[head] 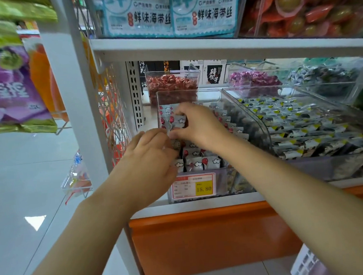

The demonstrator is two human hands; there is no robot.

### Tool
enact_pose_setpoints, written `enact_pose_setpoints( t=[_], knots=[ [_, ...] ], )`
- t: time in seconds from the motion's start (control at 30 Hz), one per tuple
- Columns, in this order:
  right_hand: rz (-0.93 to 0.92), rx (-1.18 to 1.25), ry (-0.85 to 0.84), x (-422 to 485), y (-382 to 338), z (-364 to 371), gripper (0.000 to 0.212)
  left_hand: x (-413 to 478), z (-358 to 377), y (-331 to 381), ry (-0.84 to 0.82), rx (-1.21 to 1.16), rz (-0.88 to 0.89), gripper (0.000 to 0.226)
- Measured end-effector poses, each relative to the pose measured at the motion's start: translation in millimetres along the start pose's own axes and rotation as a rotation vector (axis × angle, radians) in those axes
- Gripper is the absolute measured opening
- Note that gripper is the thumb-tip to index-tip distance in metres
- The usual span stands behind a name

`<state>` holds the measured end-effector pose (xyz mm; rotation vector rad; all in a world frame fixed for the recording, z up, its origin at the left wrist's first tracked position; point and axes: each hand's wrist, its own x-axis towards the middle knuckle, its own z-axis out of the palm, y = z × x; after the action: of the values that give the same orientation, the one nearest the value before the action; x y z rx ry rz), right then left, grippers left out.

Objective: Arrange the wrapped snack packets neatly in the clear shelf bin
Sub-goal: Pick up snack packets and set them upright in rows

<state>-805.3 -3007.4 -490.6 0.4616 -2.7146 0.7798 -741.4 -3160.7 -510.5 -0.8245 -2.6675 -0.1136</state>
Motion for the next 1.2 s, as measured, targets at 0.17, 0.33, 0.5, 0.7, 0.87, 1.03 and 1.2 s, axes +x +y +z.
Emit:
enact_pose_setpoints(
  t=[0.17, 0.33, 0.5, 0.7, 0.87, 1.03, 1.2],
  knots=[
    [-0.131, -0.117, -0.081, 2, 2, 1, 0.016, -1, -12, -7, 0.144, -0.19, -0.025, 0.026],
    [-0.139, -0.215, -0.204, 10, -1, -7, 0.024, 1, -17, -9, 0.207, -0.247, -0.093, 0.028],
    [-0.144, -0.236, -0.285, 11, 1, -11, 0.021, 0, -16, -10, 0.227, -0.265, -0.174, 0.033],
    [-0.14, -0.313, -0.292, 16, -2, -1, 0.024, 0, -13, -9, 0.204, -0.291, -0.218, 0.036],
    [-0.144, -0.305, -0.291, 14, -4, -1, 0.024, -1, -13, -9, 0.207, -0.31, -0.225, 0.037],
    [-0.014, -0.059, -0.004, 33, -5, -12, 0.022, 1, -12, -10, 0.217, -0.319, -0.238, 0.036],
    [-0.068, -0.397, -0.241, 40, 4, 11, 0.012, 4, -11, -8, 0.222, -0.326, -0.264, 0.039]
  ],
)
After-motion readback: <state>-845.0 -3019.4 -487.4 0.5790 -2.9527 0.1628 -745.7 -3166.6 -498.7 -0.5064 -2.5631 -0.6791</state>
